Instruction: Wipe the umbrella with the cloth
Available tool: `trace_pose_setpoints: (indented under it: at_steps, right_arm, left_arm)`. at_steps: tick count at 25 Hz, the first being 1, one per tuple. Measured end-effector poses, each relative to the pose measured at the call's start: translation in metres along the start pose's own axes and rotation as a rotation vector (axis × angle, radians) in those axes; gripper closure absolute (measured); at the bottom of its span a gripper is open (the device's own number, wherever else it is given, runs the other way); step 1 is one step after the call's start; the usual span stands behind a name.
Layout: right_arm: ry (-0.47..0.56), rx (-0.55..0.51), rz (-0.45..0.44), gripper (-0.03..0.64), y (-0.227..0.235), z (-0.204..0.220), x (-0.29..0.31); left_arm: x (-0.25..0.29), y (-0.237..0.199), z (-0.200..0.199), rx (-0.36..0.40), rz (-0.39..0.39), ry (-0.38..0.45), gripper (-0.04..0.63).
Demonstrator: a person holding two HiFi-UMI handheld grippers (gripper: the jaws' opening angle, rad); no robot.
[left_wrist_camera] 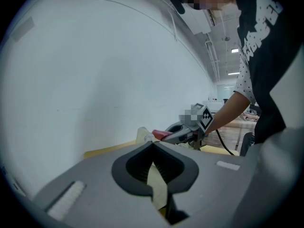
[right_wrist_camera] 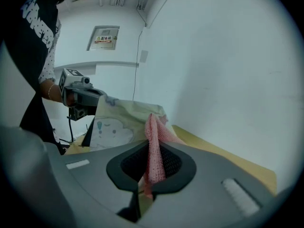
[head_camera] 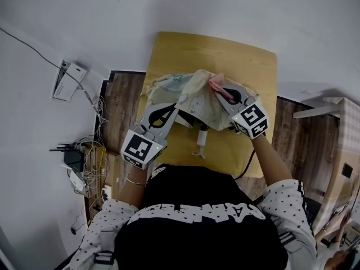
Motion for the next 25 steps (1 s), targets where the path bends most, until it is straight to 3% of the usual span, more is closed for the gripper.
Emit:
trace_pose_setpoints:
  at_steps: [15, 25]
  right_arm:
    - [-0.096, 0.018, -0.179, 0.586, -0.054, 0.033, -0.014]
    - [-0.119, 0.070, -0.250, 0.586, -0.087, 0.048, -0.031]
  left_arm:
    - [0.012, -0.001, -0.004, -0.013, 0.031, 0.018, 0.594]
    - [0.025, 0.008, -0.014, 0.011, 0.079, 0.041, 0.594]
Point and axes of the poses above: the fingertips, and each gripper's own axes: x forward along the fingers, y to its right, z out of its underside, the point moved 6 cm from there along -x, backward along the fingers, and after that the axes turned 1 degree about y, right-handed, at the moved point
